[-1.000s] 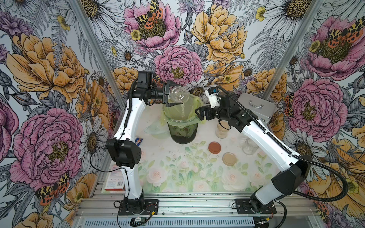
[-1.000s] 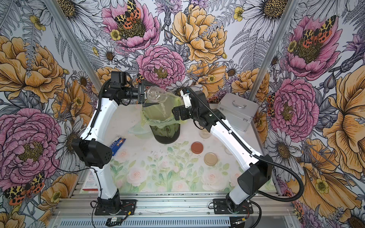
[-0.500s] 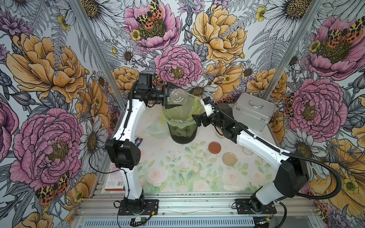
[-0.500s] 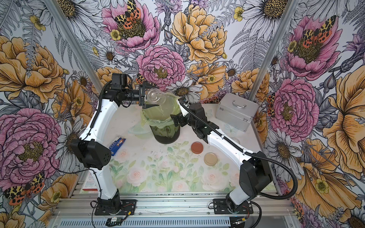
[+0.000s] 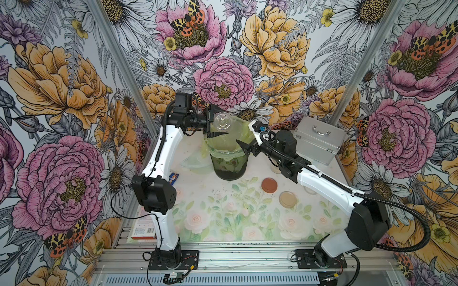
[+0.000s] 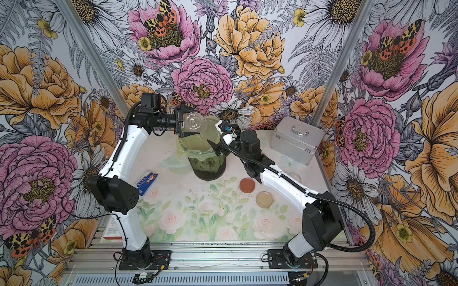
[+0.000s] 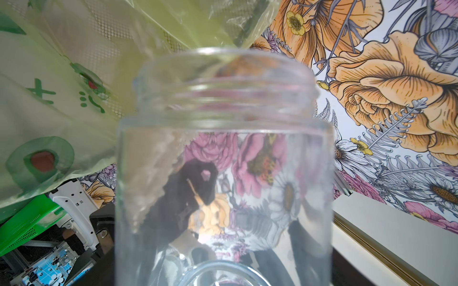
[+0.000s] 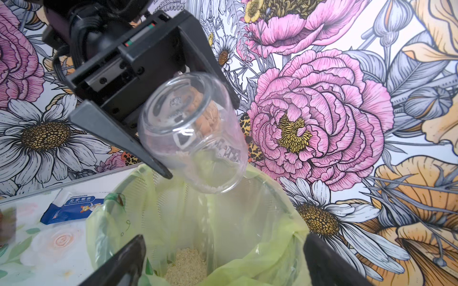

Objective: Empty moldy rice from jars
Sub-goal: Pour the moldy rice from the jar into the trash bin.

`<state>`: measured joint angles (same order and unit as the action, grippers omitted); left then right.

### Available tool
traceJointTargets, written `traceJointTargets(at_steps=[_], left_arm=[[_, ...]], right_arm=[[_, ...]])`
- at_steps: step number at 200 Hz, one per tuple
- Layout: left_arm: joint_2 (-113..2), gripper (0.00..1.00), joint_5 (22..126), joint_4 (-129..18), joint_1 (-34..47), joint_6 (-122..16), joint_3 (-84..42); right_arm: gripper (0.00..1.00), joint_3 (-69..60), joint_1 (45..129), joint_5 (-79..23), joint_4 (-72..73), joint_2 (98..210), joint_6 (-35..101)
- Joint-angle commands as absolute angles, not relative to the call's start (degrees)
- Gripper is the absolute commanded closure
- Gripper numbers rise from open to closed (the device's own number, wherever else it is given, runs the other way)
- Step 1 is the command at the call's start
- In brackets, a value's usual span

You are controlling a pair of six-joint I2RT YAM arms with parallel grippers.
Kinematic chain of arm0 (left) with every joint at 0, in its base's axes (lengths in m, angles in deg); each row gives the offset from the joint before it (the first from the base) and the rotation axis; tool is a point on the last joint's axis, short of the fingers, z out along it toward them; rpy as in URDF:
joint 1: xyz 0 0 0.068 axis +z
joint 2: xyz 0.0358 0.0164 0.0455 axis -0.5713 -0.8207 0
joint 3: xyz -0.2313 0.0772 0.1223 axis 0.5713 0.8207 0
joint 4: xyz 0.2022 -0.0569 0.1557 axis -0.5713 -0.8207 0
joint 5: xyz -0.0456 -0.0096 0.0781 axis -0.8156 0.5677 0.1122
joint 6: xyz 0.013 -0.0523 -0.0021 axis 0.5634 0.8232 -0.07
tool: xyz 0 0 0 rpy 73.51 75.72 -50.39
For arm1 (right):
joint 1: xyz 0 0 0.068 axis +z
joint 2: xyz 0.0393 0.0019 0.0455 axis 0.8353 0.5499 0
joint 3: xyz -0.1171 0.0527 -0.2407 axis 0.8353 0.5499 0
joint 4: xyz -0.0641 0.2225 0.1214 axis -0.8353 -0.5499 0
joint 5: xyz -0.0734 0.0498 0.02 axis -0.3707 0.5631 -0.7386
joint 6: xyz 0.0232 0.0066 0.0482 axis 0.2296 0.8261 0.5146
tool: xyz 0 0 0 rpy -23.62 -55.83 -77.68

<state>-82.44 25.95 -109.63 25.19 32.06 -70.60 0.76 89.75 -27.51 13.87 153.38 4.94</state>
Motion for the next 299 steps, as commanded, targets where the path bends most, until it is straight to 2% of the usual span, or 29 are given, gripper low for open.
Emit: traceJointTargets(at_steps=[1,41,89,187,299], left_arm=[[-79.4,1.00,22.3,-108.9,24.4,32.6,-71.3],[-81.2,1.00,14.9,-108.9,24.5,33.8,-73.6],[-83.6,1.00,11.9,-108.9,24.8,34.1,-77.7],[-82.4,1.00,11.4,-108.9,25.2,32.4,-75.2],[-79.6,1.00,11.1,-108.8,25.6,31.1,-71.0]], right_arm=[[0.00,-2.0,90.3,-24.7,16.4,153.7,0.4],[0.00,-3.5,90.4,-23.0,17.8,155.8,-2.8],[0.00,-4.0,91.3,-23.2,18.4,157.8,-9.3],[0.00,-3.0,93.1,-25.1,26.5,160.3,-10.9],[0.00,-3.5,95.8,-34.9,39.4,167.1,-18.3]])
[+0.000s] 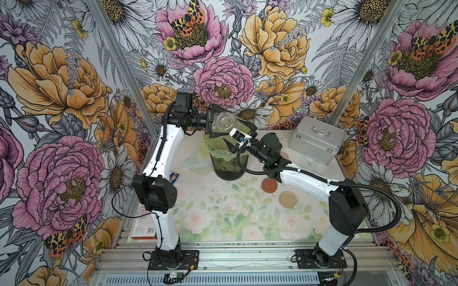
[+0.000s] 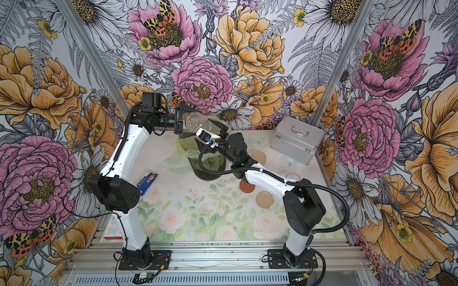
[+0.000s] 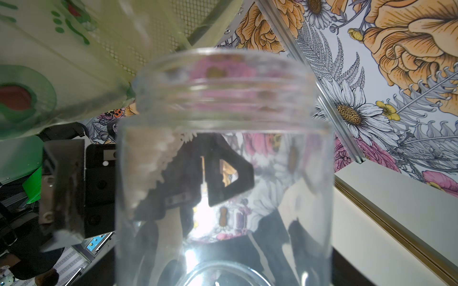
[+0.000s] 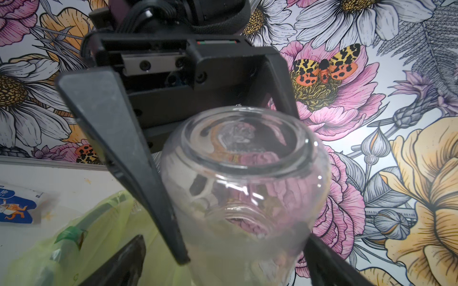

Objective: Empty moldy rice from jars
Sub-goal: Pour the moldy rice from the jar into the trash bin.

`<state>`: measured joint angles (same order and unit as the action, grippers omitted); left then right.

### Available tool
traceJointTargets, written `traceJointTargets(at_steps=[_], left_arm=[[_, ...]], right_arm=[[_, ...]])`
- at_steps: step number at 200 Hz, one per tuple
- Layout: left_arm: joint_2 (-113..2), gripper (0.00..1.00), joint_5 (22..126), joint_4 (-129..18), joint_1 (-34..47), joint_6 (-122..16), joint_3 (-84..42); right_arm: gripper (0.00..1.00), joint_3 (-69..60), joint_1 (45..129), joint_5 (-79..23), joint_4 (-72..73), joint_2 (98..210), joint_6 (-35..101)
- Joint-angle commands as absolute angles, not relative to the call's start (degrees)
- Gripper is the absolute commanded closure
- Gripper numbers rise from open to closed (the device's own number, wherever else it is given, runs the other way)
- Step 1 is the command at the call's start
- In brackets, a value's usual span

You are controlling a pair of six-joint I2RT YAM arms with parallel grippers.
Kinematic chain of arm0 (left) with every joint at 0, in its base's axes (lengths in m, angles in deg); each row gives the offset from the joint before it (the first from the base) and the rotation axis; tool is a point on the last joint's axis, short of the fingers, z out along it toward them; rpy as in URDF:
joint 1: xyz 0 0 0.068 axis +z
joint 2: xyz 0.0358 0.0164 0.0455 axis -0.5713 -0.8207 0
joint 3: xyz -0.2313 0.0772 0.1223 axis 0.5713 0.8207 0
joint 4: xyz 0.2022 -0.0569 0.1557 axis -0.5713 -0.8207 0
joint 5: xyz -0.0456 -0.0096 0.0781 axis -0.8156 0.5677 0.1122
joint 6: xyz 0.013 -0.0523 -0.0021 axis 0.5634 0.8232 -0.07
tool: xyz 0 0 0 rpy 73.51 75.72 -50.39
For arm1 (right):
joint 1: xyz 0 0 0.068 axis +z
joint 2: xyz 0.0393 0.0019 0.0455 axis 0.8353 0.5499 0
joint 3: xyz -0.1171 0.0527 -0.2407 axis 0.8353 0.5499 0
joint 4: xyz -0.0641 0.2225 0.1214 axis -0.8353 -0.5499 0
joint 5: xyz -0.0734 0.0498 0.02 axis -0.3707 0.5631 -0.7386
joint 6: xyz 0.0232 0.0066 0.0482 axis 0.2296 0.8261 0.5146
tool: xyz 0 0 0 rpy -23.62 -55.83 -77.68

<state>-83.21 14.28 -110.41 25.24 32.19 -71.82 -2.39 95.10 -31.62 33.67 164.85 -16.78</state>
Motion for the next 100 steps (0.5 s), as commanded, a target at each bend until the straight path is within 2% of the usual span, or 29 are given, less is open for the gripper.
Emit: traceJointTargets(at_steps=[1,75,100], left_arm=[[-79.6,1.00,11.1,-108.8,25.7,31.1,-70.9],[-78.2,1.00,10.5,-108.8,26.3,31.3,-70.4],[-77.5,1.00,10.6,-108.8,26.4,31.2,-69.7]], right_arm=[[0.00,-3.6,95.8,-35.1,39.5,167.2,-18.3],[0.01,-5.3,95.9,-36.3,41.2,170.1,-18.6],[0.05,-6.2,95.9,-36.3,41.8,170.9,-17.5]])
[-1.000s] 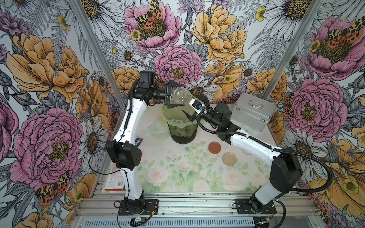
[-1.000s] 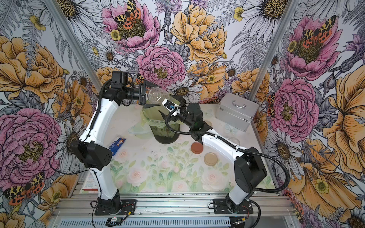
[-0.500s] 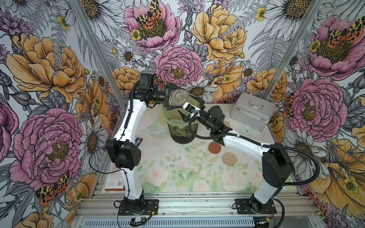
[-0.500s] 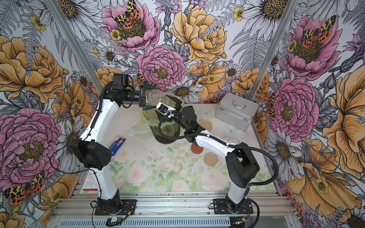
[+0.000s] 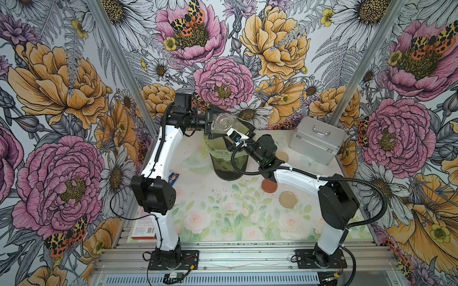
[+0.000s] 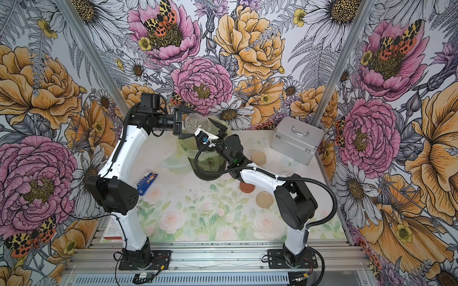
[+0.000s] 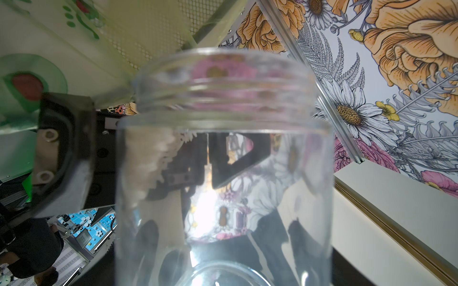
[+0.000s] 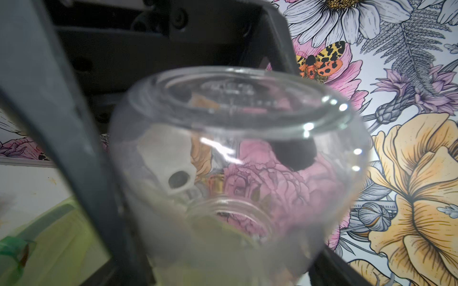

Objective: Empty moldy rice from jars
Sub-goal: Pour the moldy rice from the jar into the trash bin.

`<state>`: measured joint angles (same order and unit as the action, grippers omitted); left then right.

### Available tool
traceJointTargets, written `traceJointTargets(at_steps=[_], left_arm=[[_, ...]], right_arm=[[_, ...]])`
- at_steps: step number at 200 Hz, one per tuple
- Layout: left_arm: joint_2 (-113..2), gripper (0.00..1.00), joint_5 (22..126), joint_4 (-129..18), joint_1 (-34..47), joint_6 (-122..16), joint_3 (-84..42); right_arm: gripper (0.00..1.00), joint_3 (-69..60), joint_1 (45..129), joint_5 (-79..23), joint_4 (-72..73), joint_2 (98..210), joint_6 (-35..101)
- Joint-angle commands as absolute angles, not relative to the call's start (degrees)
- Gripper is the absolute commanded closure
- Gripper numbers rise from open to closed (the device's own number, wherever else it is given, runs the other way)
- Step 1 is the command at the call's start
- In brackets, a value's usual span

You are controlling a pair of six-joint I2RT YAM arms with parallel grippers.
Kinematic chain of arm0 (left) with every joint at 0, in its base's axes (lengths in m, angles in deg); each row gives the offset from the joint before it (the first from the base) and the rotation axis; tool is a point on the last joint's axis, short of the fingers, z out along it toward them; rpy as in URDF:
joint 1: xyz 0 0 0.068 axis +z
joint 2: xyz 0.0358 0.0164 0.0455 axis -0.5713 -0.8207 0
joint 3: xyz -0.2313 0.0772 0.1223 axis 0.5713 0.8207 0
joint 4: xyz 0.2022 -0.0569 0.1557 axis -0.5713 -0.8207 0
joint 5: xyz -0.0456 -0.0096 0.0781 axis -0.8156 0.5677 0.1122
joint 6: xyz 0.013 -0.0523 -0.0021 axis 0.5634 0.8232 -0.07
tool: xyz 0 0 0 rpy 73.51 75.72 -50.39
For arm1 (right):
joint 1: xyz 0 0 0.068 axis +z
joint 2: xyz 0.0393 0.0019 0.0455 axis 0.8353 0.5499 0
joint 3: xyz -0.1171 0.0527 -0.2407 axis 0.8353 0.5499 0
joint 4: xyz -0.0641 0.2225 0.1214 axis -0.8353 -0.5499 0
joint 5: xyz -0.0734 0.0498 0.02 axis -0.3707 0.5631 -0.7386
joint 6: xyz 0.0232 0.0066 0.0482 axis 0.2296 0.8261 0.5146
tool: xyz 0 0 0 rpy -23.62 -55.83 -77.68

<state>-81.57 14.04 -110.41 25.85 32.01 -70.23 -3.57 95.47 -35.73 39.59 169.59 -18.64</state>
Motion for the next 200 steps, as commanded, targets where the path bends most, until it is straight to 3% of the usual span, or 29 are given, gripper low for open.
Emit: traceJointTargets(at_steps=[1,122,144,182,200], left_arm=[[-77.5,1.00,10.6,-108.9,26.4,31.2,-69.7],[-73.3,1.00,11.6,-108.9,25.8,30.3,-64.6],[-73.8,1.00,11.7,-108.9,25.5,29.9,-65.3],[-74.1,1.00,11.9,-108.9,25.6,29.6,-65.7],[-74.3,1.00,12.0,-108.9,25.8,28.8,-65.8]], right_arm=[[0.05,-6.3,96.0,-36.2,41.8,170.9,-17.5],[0.10,-9.6,96.7,-37.9,44.4,173.7,-17.0],[0.16,-10.0,96.9,-37.7,44.4,173.9,-17.3],[0.38,-9.8,97.2,-38.3,45.0,173.5,-17.1],[0.45,-9.7,97.2,-38.1,44.9,173.4,-16.8]])
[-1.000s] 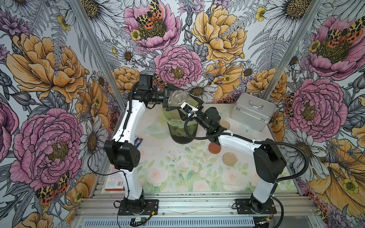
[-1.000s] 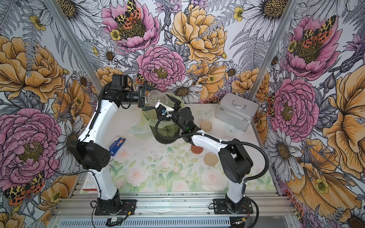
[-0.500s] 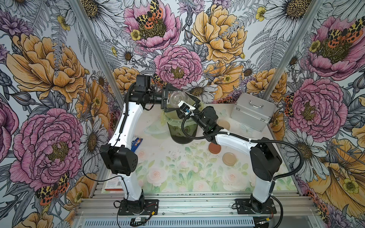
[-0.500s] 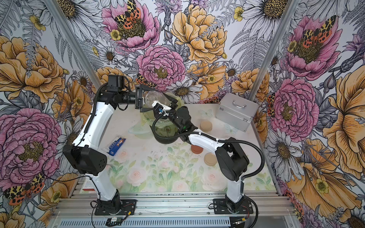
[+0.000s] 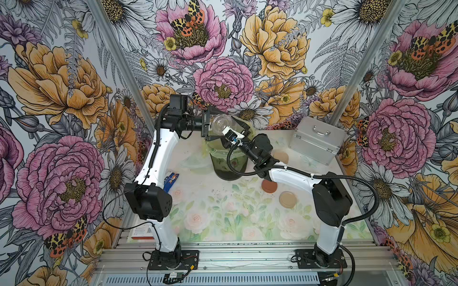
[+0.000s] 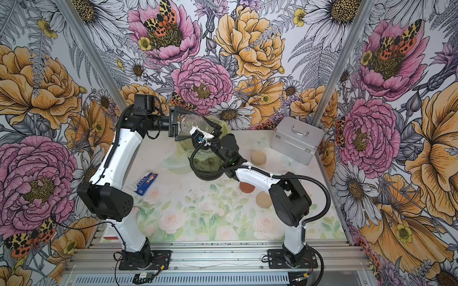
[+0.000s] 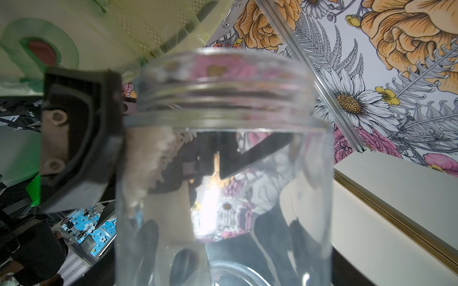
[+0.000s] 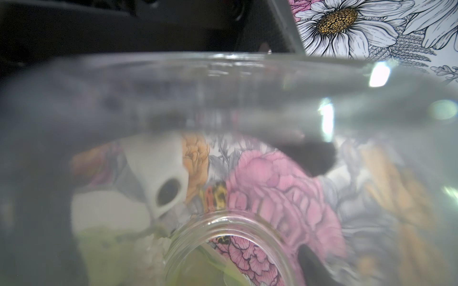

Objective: Empty moldy rice from jars
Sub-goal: Pour the moldy rice from the jar into the trash bin.

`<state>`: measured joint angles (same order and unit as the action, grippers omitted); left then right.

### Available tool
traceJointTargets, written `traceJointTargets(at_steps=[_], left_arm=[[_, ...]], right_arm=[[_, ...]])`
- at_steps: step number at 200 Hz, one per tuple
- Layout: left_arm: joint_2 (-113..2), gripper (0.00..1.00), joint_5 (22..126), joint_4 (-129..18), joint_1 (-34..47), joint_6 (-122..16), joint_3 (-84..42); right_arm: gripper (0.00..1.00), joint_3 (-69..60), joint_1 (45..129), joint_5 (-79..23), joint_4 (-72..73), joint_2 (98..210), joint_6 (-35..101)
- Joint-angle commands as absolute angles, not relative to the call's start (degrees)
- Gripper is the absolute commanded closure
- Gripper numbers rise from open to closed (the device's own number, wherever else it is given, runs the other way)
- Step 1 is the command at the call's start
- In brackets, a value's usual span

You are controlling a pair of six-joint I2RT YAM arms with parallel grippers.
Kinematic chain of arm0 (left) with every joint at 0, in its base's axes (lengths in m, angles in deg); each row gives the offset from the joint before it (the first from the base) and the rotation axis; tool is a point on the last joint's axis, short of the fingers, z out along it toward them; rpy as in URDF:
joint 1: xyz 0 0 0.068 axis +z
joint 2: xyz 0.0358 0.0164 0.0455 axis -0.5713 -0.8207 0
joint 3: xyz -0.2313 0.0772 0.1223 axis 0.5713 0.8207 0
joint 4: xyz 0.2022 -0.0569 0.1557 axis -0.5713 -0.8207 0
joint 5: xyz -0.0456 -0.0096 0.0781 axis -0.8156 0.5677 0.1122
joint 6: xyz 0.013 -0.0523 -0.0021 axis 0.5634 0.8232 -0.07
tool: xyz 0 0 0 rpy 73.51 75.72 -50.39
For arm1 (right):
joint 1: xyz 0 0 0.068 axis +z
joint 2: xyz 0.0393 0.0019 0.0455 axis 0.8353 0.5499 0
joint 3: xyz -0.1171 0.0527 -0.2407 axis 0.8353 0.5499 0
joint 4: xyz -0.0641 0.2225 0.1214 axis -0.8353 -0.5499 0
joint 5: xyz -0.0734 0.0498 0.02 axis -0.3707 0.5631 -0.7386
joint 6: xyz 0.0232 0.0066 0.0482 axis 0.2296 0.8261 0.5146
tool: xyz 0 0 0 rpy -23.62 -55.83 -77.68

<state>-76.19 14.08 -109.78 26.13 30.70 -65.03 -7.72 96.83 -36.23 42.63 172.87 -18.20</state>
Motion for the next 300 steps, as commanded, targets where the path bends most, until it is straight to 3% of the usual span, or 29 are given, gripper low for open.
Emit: traceJointTargets(at_steps=[1,49,98,175,216,257,300], left_arm=[[-74.3,1.00,12.0,-108.9,25.8,28.8,-65.8],[-76.1,0.75,12.6,-109.0,26.9,25.6,-69.8],[-79.3,0.63,13.1,-109.0,28.1,22.5,-72.6],[-78.0,0.28,13.5,-109.1,28.4,18.7,-70.0],[-77.6,0.24,13.6,-109.1,29.2,18.0,-69.6],[-77.5,0.02,13.9,-109.0,29.7,17.9,-69.9],[-77.6,0.01,14.2,-109.1,30.0,17.7,-70.3]], right_arm=[[0.45,-9.7,97.2,-38.1,44.8,173.4,-16.8],[0.54,-9.1,97.4,-37.9,42.8,172.4,-14.4],[0.62,-8.8,97.7,-38.1,41.7,171.6,-13.2],[0.77,-9.1,98.3,-38.7,41.7,171.8,-13.3],[0.87,-9.2,98.8,-38.8,42.0,171.9,-13.2],[0.91,-9.0,99.0,-39.4,42.9,172.0,-13.2],[0.93,-8.8,99.3,-39.4,43.2,172.0,-13.2]])
